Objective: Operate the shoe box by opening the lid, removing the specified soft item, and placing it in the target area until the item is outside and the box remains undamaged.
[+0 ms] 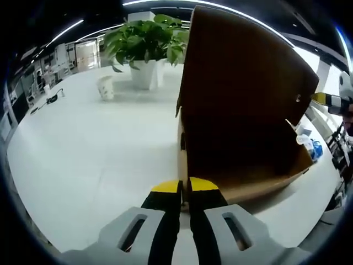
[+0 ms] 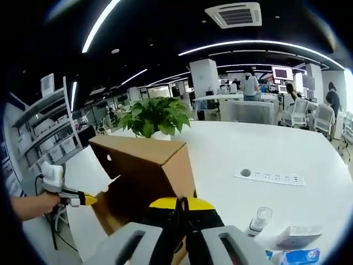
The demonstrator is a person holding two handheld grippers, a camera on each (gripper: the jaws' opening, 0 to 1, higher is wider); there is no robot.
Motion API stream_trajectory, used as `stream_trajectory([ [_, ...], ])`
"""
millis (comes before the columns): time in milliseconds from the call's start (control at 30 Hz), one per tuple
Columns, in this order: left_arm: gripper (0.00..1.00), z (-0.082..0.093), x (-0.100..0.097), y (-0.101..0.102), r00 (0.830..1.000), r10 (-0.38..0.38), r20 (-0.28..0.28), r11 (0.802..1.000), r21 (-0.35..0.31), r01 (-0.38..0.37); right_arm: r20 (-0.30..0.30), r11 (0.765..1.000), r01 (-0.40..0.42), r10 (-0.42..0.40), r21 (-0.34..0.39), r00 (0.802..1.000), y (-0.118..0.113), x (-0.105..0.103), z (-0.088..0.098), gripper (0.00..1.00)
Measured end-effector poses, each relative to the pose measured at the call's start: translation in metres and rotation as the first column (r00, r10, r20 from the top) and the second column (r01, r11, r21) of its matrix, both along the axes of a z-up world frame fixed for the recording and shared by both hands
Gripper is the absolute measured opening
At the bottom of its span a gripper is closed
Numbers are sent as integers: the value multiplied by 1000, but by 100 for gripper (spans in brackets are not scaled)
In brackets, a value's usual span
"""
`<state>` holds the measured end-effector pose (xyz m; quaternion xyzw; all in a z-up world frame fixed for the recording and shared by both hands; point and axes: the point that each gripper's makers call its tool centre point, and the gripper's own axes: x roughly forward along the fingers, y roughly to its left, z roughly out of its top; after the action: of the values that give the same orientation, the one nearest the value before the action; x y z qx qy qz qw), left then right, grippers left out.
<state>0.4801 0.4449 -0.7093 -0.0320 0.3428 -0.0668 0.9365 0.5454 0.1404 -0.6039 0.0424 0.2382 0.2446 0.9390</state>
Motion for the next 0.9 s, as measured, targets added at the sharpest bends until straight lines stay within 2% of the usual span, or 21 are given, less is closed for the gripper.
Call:
stream_trajectory([
  [900,4,2,-4,4,999,-51,-1,999,17,51,15,1000,9,-9,-18,1000,7,-26,-8,0],
])
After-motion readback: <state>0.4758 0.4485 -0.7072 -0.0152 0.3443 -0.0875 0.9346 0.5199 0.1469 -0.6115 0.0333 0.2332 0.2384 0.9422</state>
